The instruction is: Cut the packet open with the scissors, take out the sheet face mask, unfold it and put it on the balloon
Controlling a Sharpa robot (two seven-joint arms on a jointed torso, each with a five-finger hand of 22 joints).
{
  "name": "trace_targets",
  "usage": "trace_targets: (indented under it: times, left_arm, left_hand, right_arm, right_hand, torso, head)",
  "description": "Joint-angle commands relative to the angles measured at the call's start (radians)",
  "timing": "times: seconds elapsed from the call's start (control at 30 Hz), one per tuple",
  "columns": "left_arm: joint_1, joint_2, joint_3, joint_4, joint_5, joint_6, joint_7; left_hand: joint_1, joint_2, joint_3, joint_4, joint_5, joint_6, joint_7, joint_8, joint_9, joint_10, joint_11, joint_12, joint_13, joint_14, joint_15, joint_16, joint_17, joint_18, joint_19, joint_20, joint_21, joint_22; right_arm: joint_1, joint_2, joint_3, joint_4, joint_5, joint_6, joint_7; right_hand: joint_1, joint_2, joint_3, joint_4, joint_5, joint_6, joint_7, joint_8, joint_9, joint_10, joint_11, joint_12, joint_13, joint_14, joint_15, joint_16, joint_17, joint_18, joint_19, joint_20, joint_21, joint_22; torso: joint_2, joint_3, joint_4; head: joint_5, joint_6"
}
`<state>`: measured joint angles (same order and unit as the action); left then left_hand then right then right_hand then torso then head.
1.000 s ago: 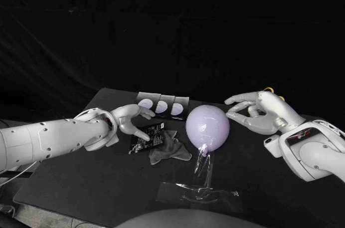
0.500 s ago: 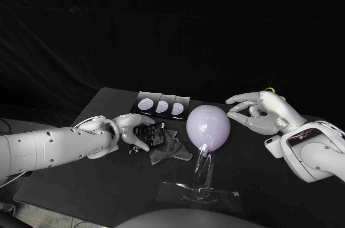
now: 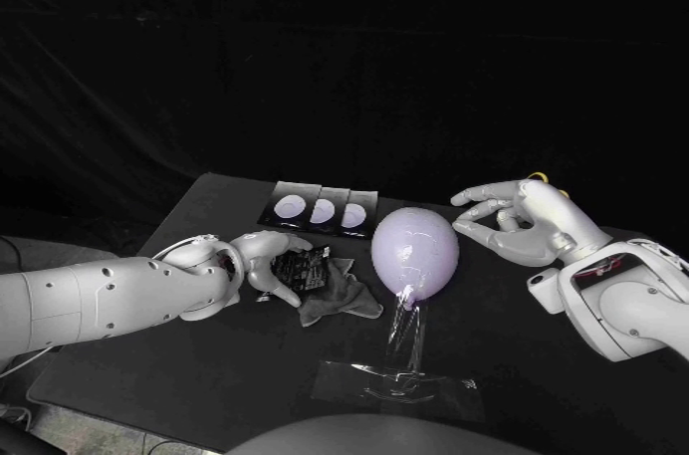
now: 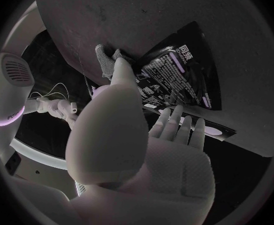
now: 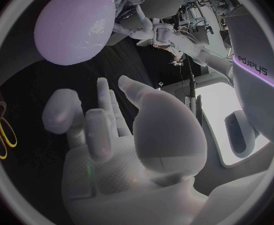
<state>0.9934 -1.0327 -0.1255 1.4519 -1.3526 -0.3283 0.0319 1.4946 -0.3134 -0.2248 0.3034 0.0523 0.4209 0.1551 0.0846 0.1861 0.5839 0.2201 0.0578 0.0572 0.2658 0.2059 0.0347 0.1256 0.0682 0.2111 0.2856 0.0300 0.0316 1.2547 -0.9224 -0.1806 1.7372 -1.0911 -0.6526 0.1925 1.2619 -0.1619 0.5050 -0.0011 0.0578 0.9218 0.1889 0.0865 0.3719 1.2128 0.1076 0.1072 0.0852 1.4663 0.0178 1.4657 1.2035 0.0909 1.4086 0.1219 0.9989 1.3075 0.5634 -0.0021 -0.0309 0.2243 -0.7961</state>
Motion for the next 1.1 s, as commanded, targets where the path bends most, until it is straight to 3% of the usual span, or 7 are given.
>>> trace_targets:
  times: [0.03,0.33,0.43,0.57,0.83,0.97,1.1]
  left_arm:
    - [-0.007,0.009,0.0,0.001,-0.041,0.014,-0.03]
    - [-0.013,0.023,0.001,-0.01,-0.057,0.019,-0.044]
    - [-0.014,0.028,0.001,-0.014,-0.059,0.02,-0.043]
    - [-0.014,0.033,0.001,-0.017,-0.059,0.015,-0.039]
    - [-0.015,0.034,0.001,-0.02,-0.034,-0.013,-0.013]
    - [-0.015,0.034,0.002,-0.019,-0.011,-0.018,0.007]
    - [-0.015,0.031,0.003,-0.015,0.02,-0.015,0.033]
  left_hand:
    - [0.014,0.001,-0.004,-0.002,-0.001,-0.019,0.103,-0.008,-0.006,-0.015,0.001,-0.002,-0.001,-0.016,0.0,-0.003,-0.005,0.011,0.005,-0.002,0.004,0.002]
    - [0.06,0.005,0.03,-0.002,0.002,-0.006,0.103,-0.003,0.001,0.02,0.002,0.01,0.006,0.055,0.003,0.014,0.026,0.029,0.072,-0.002,0.022,0.014]
    - [0.122,0.016,0.114,-0.002,0.002,0.043,0.1,0.015,0.02,0.066,-0.002,0.029,0.013,0.134,-0.002,0.041,0.051,0.056,0.132,-0.002,0.047,0.027]
    - [0.151,0.03,0.167,-0.002,0.001,0.075,0.095,0.03,0.033,0.089,-0.007,0.041,0.014,0.165,-0.008,0.05,0.06,0.07,0.152,0.001,0.056,0.03]
    - [0.175,0.116,0.328,-0.007,-0.002,0.241,0.082,0.1,0.093,0.16,-0.015,0.077,0.017,0.305,-0.019,0.091,0.098,0.1,0.231,0.002,0.084,0.04]
    - [0.161,0.143,0.363,-0.007,-0.003,0.322,0.07,0.137,0.116,0.193,-0.018,0.085,0.014,0.347,-0.023,0.101,0.105,0.105,0.244,0.003,0.089,0.039]
    - [0.149,0.154,0.371,-0.008,-0.004,0.343,0.067,0.148,0.119,0.205,-0.016,0.085,0.011,0.365,-0.021,0.104,0.107,0.105,0.243,0.004,0.088,0.037]
  right_arm:
    - [0.0,-0.001,0.0,0.003,0.008,0.003,-0.003]
    - [0.0,-0.004,0.0,0.006,0.017,0.004,-0.005]
    - [0.0,-0.004,0.0,0.006,0.022,0.005,-0.005]
    - [0.0,-0.004,0.0,0.006,0.025,0.006,-0.005]
    - [0.0,-0.006,0.0,0.007,0.03,0.006,-0.006]
    - [0.0,-0.007,0.0,0.007,0.031,0.007,-0.005]
    - [0.0,-0.007,0.0,0.007,0.033,0.008,-0.006]
  right_hand:
    - [0.005,-0.003,0.001,0.006,0.001,-0.006,0.001,-0.007,-0.001,0.003,-0.001,-0.005,0.001,0.031,0.007,-0.003,0.001,0.007,-0.005,-0.001,-0.004,0.117]
    - [0.011,-0.001,0.007,0.01,0.009,-0.005,0.0,-0.008,-0.002,0.01,-0.002,-0.005,0.003,0.03,0.005,-0.004,0.0,0.007,-0.005,-0.001,-0.002,0.118]
    - [0.013,-0.001,0.01,0.012,0.013,-0.005,0.0,-0.008,-0.002,0.012,-0.003,-0.005,0.004,0.03,0.005,-0.004,0.0,0.007,-0.006,-0.002,-0.004,0.118]
    - [0.014,-0.001,0.011,0.013,0.015,-0.004,0.0,-0.008,-0.002,0.014,-0.003,-0.005,0.004,0.03,0.005,-0.004,0.0,0.007,-0.006,-0.002,-0.003,0.118]
    - [0.016,0.0,0.014,0.015,0.02,-0.004,-0.001,-0.008,-0.002,0.018,-0.004,-0.005,0.005,0.031,0.004,-0.003,0.004,0.007,-0.004,-0.002,0.001,0.12]
    - [0.016,0.001,0.015,0.018,0.022,-0.003,-0.001,-0.008,-0.002,0.02,-0.004,-0.005,0.006,0.031,0.004,-0.003,0.002,0.006,-0.004,-0.002,0.002,0.121]
    - [0.016,0.002,0.015,0.019,0.023,-0.003,-0.001,-0.007,-0.002,0.02,-0.004,-0.005,0.006,0.03,0.004,-0.004,0.001,0.007,-0.004,-0.002,0.001,0.12]
  torso:
    - [0.001,-0.0002,0.0007]
    - [0.0,-0.0007,0.0004]
    - [0.0,-0.001,0.0015]
    - [0.001,-0.0005,-0.0004]
    - [0.0,-0.0002,0.0006]
    - [0.0,-0.0002,0.0003]
    - [0.0,-0.0006,0.0005]
  head:
    - [-0.003,-0.001]
    - [-0.006,-0.005]
    - [-0.008,-0.007]
    - [-0.008,-0.007]
    - [-0.012,-0.009]
    - [-0.012,-0.008]
    - [-0.016,-0.006]
